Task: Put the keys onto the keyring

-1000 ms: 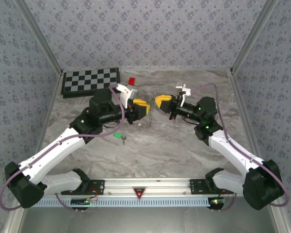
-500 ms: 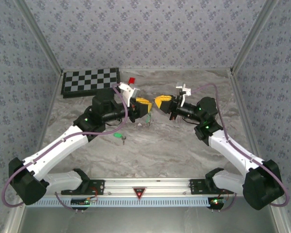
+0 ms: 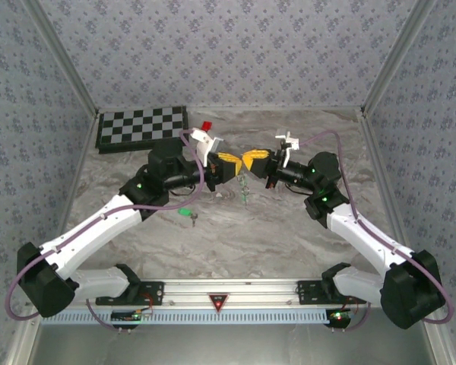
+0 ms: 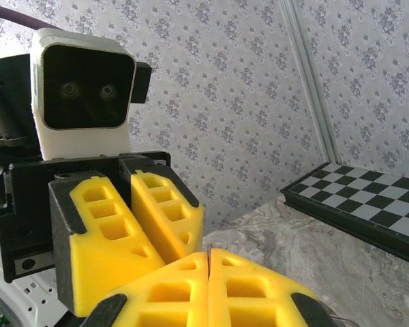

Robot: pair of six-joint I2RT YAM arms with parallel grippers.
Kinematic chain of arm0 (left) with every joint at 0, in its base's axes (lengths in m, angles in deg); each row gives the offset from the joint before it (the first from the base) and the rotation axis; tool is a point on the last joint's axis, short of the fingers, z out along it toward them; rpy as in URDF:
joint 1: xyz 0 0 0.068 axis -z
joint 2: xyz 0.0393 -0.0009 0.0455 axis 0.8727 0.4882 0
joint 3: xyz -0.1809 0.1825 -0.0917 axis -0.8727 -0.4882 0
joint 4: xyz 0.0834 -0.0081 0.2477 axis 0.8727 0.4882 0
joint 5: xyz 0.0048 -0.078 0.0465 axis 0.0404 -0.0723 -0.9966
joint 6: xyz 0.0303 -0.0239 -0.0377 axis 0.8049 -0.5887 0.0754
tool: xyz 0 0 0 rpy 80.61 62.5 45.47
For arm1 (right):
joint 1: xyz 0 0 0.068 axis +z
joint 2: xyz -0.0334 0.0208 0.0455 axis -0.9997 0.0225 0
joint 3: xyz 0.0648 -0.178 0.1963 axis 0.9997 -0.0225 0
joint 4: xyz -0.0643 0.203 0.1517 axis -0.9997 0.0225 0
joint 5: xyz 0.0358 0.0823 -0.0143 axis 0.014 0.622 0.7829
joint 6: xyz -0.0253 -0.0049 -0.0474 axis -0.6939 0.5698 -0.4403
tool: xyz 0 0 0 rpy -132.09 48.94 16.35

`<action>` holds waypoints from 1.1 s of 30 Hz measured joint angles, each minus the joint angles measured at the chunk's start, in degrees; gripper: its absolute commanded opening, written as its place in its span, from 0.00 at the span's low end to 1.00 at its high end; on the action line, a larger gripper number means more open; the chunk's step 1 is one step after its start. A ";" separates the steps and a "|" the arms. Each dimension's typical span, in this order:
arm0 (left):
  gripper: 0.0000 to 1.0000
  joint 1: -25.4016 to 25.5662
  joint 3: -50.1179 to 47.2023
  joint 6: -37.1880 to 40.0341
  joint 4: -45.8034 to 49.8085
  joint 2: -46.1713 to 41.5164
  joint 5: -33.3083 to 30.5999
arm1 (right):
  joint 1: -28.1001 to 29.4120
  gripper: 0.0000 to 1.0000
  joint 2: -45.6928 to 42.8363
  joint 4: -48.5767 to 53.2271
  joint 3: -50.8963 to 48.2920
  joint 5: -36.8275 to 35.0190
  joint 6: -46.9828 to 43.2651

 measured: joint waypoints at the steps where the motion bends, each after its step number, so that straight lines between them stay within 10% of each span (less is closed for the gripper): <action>1: 0.13 0.00 0.00 0.02 0.00 0.04 0.00 | 0.00 0.00 0.00 0.00 0.00 0.09 0.02; 14: 0.00 0.00 0.09 -0.15 -0.46 0.35 1.92 | 0.26 0.00 0.00 0.00 0.00 0.55 0.39; 17: 0.45 -0.24 0.17 -0.22 -0.42 0.35 2.32 | 0.17 0.00 0.00 0.00 0.00 0.72 0.66; 23: 0.86 -2.29 0.52 -1.99 0.26 -0.31 3.74 | -0.70 0.00 -0.02 -0.44 0.00 0.74 1.97; 33: 0.99 -4.59 -2.08 -2.67 3.50 -7.82 -9.01 | -0.79 0.00 -0.13 -0.72 0.00 0.72 3.04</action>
